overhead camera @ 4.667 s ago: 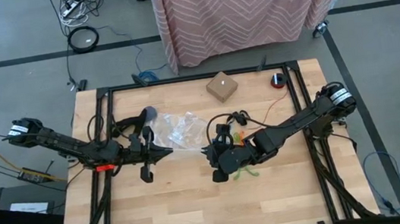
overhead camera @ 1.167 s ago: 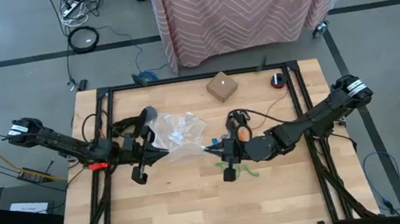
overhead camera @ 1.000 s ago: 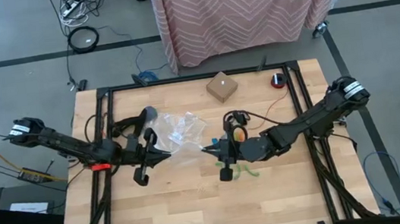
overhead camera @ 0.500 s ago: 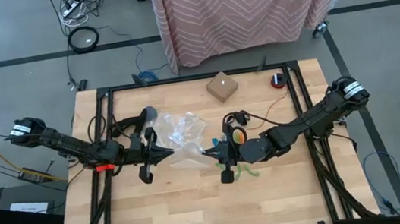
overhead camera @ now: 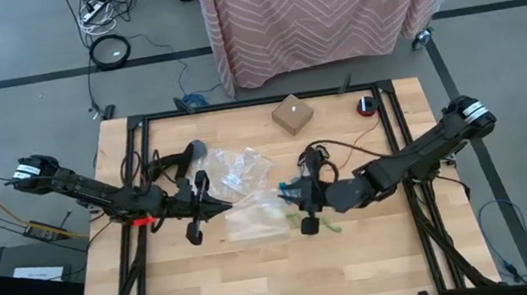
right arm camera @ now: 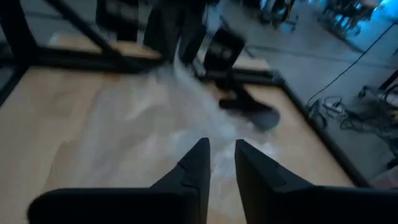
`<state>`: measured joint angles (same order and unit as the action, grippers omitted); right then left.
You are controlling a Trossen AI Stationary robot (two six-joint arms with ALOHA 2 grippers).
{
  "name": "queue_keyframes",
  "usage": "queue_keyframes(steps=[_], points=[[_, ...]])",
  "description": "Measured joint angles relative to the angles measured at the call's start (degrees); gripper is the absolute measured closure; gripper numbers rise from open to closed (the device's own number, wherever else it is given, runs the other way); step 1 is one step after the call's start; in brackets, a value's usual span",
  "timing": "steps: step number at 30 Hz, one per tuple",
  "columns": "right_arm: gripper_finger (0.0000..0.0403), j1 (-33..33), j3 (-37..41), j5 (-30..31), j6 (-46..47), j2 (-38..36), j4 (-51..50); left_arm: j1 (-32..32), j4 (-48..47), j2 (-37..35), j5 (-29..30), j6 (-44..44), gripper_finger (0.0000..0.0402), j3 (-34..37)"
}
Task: Sort rubber bands
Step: Open the transparent zip bag
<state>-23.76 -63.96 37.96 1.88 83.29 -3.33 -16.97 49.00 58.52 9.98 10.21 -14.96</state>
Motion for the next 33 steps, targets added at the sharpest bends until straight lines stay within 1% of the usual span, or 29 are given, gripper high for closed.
queue_keyframes(steps=[2,7,11,14,19,21,23,25,31,33], points=[[0.0324,-0.1,-0.1,-0.1,-1.7,-1.2,2.5,0.0,-1.0,0.0,0.1,-1.6,0.0401,0.0],[0.0308,0.5,-0.1,-0.4,-4.9,-2.3,3.3,0.0,-2.4,0.0,1.5,-4.2,0.0401,-1.1],[0.0308,3.7,-0.1,-6.9,-5.4,0.4,6.7,0.0,-3.1,0.0,2.5,-8.8,0.0401,-2.3],[0.0319,4.7,-1.3,-7.4,-8.0,3.6,8.0,0.1,-5.5,0.0,3.5,-11.6,0.0401,-3.6],[0.0363,4.9,-6.5,-7.7,-15.3,8.5,6.9,0.4,-10.7,0.0,4.1,-14.3,0.0401,-5.8],[0.0376,4.8,-8.1,-7.7,-16.8,9.4,5.9,0.5,-11.5,0.0,4.2,-14.5,0.0401,-6.0],[0.0378,4.8,-9.3,-7.4,-17.0,9.4,4.3,0.5,-11.2,0.0,4.4,-14.5,0.0401,-6.0],[0.0375,5.6,-9.4,-7.9,-16.9,9.4,3.1,0.5,-11.1,0.0,4.4,-14.5,0.0401,-6.0],[0.0347,8.1,-9.4,-13.7,-15.6,9.5,2.2,0.5,-10.9,0.0,4.4,-14.5,0.0401,-6.0],[0.0338,8.7,-9.4,-14.6,-15.5,9.5,2.2,0.5,-10.7,0.0,4.4,-14.5,0.0401,-6.0]])
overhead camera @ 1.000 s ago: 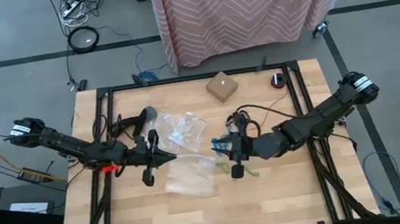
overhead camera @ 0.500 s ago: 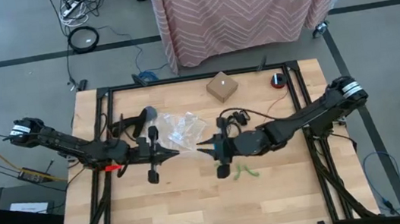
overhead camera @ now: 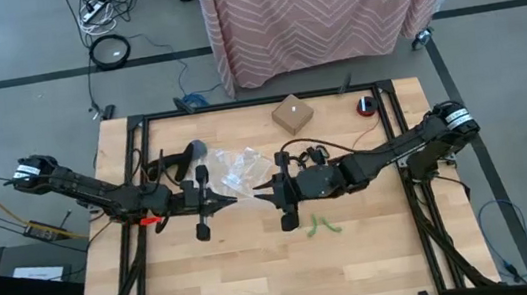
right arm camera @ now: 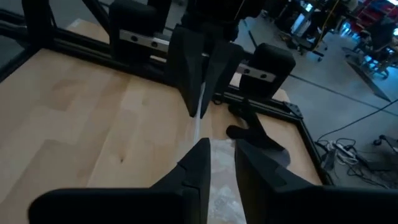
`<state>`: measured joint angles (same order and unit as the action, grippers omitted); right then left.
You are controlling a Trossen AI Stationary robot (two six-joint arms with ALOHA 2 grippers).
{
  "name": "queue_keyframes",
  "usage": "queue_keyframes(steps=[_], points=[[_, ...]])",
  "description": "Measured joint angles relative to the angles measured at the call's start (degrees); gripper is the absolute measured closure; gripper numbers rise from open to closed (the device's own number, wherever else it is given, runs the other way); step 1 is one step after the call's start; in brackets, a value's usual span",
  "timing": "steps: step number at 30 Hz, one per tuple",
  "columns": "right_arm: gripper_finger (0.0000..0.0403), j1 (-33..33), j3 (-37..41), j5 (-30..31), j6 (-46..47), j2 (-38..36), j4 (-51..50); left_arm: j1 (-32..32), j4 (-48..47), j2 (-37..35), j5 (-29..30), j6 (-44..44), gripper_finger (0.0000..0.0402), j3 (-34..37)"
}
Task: Sort rubber bands
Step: Open the transparent zip bag
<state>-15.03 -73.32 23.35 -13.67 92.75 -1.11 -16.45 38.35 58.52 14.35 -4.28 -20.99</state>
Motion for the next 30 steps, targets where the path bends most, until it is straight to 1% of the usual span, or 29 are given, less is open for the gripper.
queue_keyframes(steps=[5,8,13,18,20,30], points=[[0.0326,1.6,0.0,-3.5,0.6,0.0,-0.1,0.0,0.5,0.0,0.0,-0.2,0.0401,0.0],[0.0326,2.1,0.0,-3.8,0.5,0.0,0.1,0.0,0.6,0.0,0.0,-0.3,0.0401,0.0],[0.0327,2.9,0.0,-7.6,0.7,0.0,0.1,0.0,0.9,0.0,-0.3,-0.4,0.0401,0.0],[0.0326,2.9,0.0,-7.7,0.2,0.0,1.1,0.0,1.0,0.0,-0.4,-0.4,0.0401,0.0],[0.0326,3.2,0.0,-8.8,0.1,0.0,1.3,0.0,1.1,0.0,-0.4,-0.4,0.0401,0.0],[0.0325,4.4,0.1,-11.1,0.1,3.0,2.9,0.0,0.9,0.0,-0.6,-0.4,0.0401,0.0]])
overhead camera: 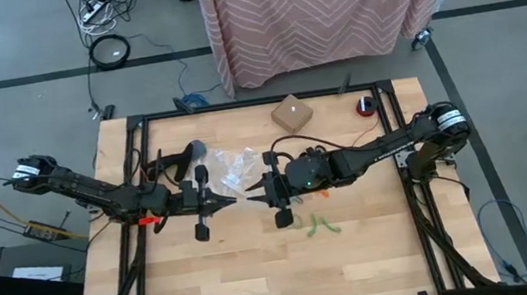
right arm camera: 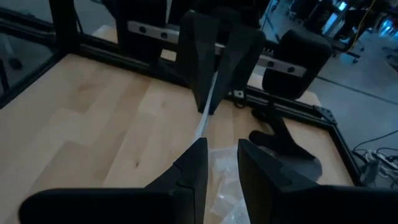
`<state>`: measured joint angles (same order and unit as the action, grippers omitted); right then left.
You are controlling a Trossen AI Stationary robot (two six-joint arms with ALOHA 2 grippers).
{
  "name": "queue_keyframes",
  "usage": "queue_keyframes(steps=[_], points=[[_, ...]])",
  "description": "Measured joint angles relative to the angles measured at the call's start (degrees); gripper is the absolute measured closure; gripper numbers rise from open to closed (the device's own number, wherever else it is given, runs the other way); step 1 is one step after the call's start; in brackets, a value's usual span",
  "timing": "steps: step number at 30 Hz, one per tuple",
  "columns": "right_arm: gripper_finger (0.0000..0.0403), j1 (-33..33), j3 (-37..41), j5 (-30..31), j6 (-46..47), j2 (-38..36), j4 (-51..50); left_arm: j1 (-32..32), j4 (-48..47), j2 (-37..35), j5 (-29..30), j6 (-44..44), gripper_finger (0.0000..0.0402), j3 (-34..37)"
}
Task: Sort rubber bands
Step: Open the transparent zip bag
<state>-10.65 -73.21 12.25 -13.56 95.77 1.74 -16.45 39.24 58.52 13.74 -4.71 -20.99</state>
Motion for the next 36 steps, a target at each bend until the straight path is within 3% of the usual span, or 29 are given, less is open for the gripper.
queue_keyframes(steps=[15,36], points=[[0.0324,0.0,0.0,-0.5,0.2,-0.3,3.5,0.0,-0.5,0.0,0.0,-0.7,0.0401,0.0],[0.0324,0.3,0.0,-2.0,4.0,-0.3,0.8,0.0,0.2,0.0,0.0,-1.1,0.0401,0.0]])
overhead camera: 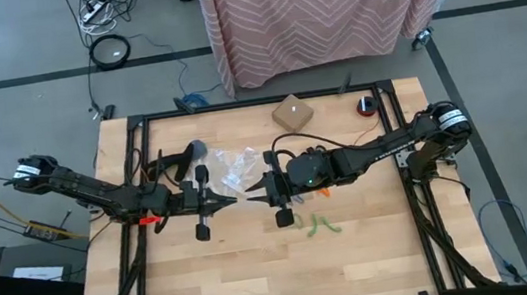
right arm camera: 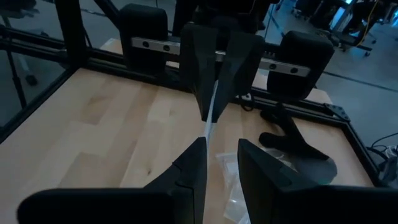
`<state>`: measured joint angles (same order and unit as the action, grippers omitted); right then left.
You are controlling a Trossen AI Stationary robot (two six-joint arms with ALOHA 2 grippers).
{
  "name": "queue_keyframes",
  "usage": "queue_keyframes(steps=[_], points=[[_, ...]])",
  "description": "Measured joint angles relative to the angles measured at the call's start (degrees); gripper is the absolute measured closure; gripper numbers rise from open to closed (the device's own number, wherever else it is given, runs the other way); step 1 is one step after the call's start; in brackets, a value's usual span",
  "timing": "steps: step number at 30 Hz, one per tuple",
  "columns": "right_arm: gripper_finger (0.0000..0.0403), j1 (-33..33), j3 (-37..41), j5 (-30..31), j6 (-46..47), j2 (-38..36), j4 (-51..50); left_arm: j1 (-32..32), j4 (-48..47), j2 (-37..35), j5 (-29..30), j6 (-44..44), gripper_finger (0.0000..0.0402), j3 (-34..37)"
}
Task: Sort rubber bands
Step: Open the transparent zip bag
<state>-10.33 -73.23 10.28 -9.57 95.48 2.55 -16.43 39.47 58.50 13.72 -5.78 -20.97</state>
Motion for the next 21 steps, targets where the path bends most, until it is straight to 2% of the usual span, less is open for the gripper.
queue_keyframes(steps=[14,21], points=[[0.0324,0.0,0.4,-0.2,4.0,0.0,-2.9,0.0,1.7,0.0,0.0,-0.3,0.0401,0.0],[0.0324,0.5,0.4,-5.2,5.7,0.0,-0.6,0.2,2.3,0.0,0.0,-1.3,0.0401,0.0]])
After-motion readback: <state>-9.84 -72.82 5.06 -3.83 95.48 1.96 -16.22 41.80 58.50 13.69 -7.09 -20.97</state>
